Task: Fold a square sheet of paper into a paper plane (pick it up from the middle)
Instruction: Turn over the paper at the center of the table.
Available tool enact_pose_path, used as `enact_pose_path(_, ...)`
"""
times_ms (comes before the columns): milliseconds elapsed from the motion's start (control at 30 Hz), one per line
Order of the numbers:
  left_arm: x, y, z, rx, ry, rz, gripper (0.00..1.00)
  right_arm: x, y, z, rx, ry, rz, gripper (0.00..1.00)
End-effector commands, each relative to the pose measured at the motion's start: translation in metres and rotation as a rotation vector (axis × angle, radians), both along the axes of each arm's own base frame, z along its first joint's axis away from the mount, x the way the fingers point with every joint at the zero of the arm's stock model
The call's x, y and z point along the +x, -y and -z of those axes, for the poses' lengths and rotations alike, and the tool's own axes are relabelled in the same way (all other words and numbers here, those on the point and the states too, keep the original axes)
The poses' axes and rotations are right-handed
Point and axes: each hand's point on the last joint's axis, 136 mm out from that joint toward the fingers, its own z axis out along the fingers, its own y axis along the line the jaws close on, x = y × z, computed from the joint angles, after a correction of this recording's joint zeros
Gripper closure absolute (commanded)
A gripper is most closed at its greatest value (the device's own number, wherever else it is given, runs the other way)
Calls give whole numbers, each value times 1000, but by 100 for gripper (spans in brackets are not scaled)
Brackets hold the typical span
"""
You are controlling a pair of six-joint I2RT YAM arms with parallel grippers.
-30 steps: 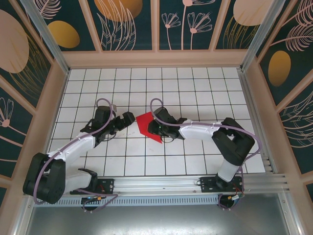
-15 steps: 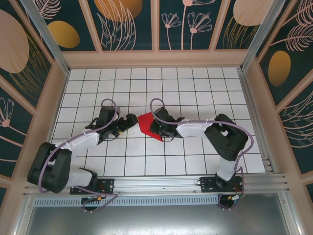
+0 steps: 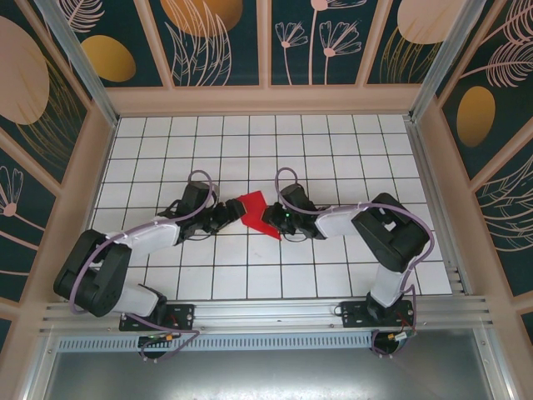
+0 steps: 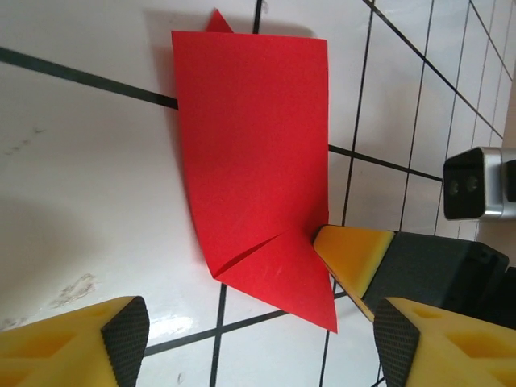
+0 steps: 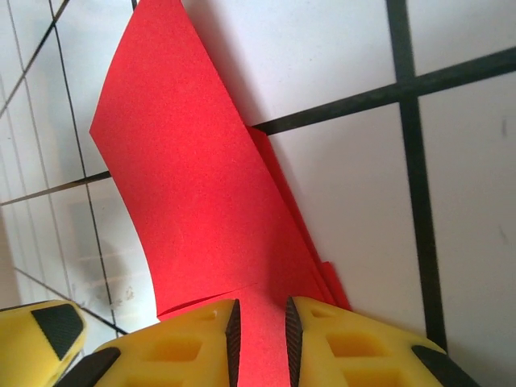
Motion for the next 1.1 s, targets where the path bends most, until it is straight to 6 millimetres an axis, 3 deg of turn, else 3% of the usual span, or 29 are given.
enact_pose_path(0, 2, 12, -4, -59, -12, -1, 30, -13, 10, 11, 22, -71, 2, 75)
enact_pose_path(433, -2, 20, 15, -62, -92, -7, 51, -17, 12, 17, 58, -100, 1, 75)
enact_pose_path(667, -2, 21, 23, -43, -108, 7, 50, -16, 10, 13, 73, -97, -7, 75)
enact_pose_path(1067, 0, 30, 24, -75, -109, 40, 60, -17, 10, 15, 69, -105, -11, 75)
